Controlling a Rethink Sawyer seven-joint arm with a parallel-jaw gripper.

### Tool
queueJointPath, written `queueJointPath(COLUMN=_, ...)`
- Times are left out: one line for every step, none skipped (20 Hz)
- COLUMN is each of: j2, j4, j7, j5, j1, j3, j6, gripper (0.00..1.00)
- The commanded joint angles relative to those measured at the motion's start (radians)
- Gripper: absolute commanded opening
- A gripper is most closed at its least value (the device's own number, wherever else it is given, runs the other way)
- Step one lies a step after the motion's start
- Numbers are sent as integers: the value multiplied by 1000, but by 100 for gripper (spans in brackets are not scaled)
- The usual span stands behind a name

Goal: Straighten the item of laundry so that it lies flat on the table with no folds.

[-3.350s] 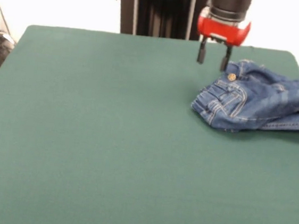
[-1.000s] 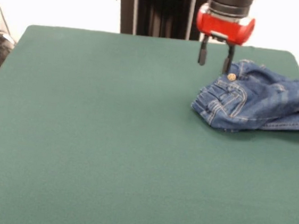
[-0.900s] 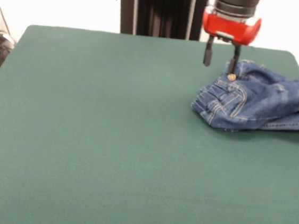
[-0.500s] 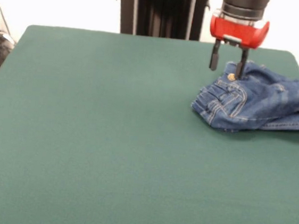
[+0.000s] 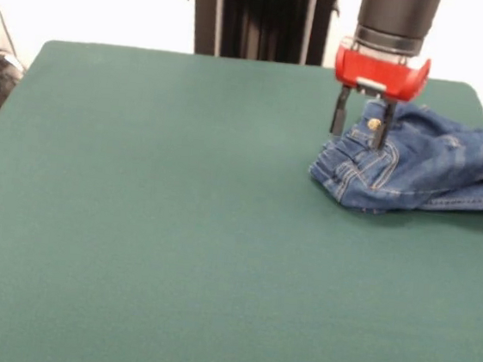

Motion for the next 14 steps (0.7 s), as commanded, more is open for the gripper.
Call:
queueJointPath(j2=108, j4=-76, j7=146, j5=31, j1=29, j3=25, j6=-85, gripper=100)
queueJointPath(j2=115, j4=-82, j7=148, j5=36, j1=31, j3=20, j6=-90, gripper=100)
queueJointPath(j2=121, j4=-85, j7=150, j5=40, j1=37, j3=14, j6=-96, gripper=100)
queueJointPath(j2=125, j4=-87, j7=147, j5=39, j1=32, j3=15, j6=-97, gripper=100)
queueJointPath(j2=128, j4=-84, j7=147, j5=36, j1=27, j3=19, j6=-103, gripper=100)
queueJointPath(j2=133, j4=-82, j7=147, j5=35, j1=30, j3=12, j6=-111, gripper=100)
queueJointPath(j2=138, j4=-85, j7=144, j5=35, j1=35, j3=0, j6=-111, gripper=100)
queueJointPath(j2=147, j4=-78, j7=149, j5=38, j1=64, j3=-31, j6=-124, gripper=100)
queueJointPath(j2=157, j4=-74, j7=154, j5=45, j1=87, j3=-62, j6=-133, gripper=100)
queueJointPath(j2=156, j4=-61, j7=157, j5=43, j1=89, j3=-72, j6=-138, gripper=100)
queueJointPath(j2=157, j4=-50, j7=158, j5=44, j1=98, j3=-88, j6=-136, gripper=100)
queueJointPath(j2=154, j4=-45, j7=155, j5=43, j1=103, j3=-105, j6=-126, gripper=100)
queueJointPath(j2=152, j4=-35, j7=153, j5=39, j1=106, j3=-113, j6=-123, gripper=100)
queueJointPath(j2=150, j4=-26, j7=152, j5=36, j1=107, j3=-116, j6=-124, gripper=100)
